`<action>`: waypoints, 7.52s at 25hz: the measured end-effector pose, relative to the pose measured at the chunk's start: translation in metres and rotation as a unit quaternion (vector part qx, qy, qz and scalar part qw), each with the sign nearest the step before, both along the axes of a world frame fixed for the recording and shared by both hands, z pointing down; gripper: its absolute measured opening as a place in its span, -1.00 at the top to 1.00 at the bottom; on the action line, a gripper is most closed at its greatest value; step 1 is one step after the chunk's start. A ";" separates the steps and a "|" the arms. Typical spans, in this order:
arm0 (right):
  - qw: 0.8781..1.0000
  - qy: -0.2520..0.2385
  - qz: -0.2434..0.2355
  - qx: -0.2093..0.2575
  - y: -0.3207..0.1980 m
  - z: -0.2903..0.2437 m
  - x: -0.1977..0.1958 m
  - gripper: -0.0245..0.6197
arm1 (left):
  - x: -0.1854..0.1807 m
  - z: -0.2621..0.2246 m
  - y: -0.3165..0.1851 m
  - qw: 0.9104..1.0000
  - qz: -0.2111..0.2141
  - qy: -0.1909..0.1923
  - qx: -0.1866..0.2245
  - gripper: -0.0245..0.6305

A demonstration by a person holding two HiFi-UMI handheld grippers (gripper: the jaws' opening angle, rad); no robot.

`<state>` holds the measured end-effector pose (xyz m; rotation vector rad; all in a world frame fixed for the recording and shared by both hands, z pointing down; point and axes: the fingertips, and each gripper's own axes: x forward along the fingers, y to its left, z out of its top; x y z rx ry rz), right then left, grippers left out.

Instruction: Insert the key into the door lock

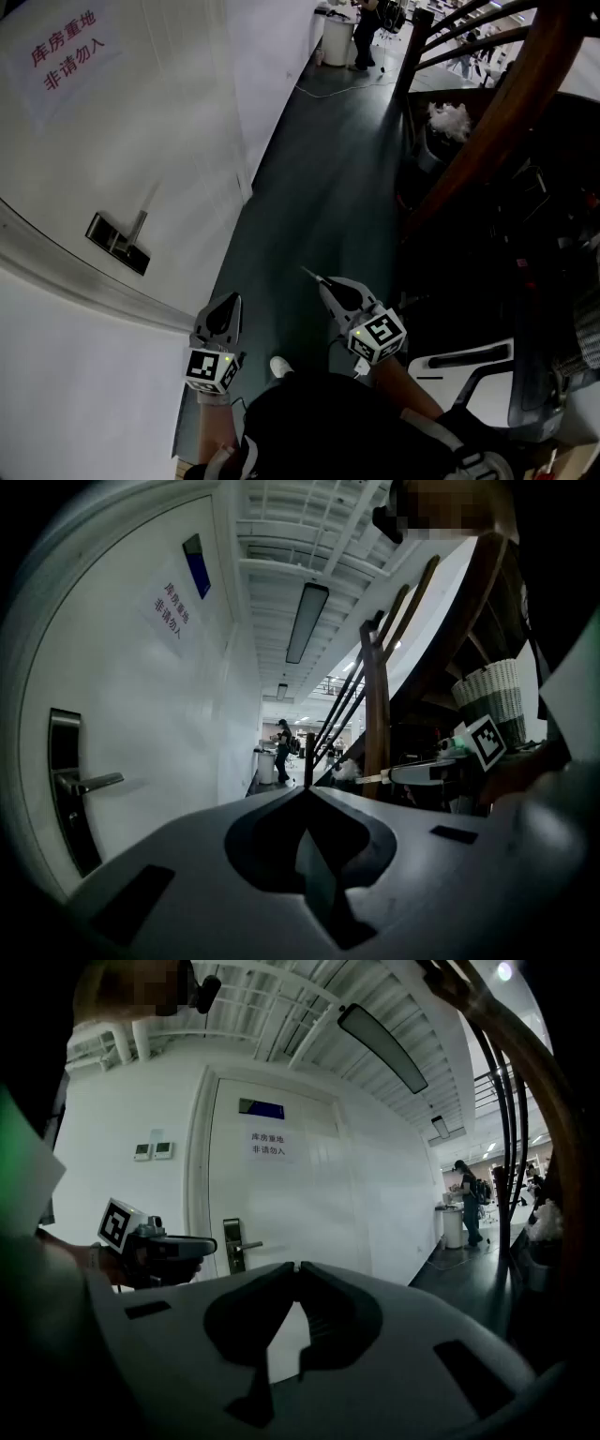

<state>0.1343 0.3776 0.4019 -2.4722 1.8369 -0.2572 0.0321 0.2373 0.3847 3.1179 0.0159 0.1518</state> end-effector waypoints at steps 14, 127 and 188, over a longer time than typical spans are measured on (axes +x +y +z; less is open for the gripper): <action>1.000 0.008 -0.014 -0.005 -0.083 0.006 0.004 0.82 | -0.004 0.023 -0.080 1.000 -0.007 0.005 -0.010 0.90; 0.786 -0.554 -0.271 -0.035 -0.539 0.155 -0.122 0.82 | -0.213 0.124 -0.294 0.879 -0.459 -0.070 -0.107 0.90; 0.779 -0.605 -0.165 0.014 -0.537 0.145 -0.140 0.82 | -0.218 0.125 -0.303 0.884 -0.450 -0.064 -0.107 0.90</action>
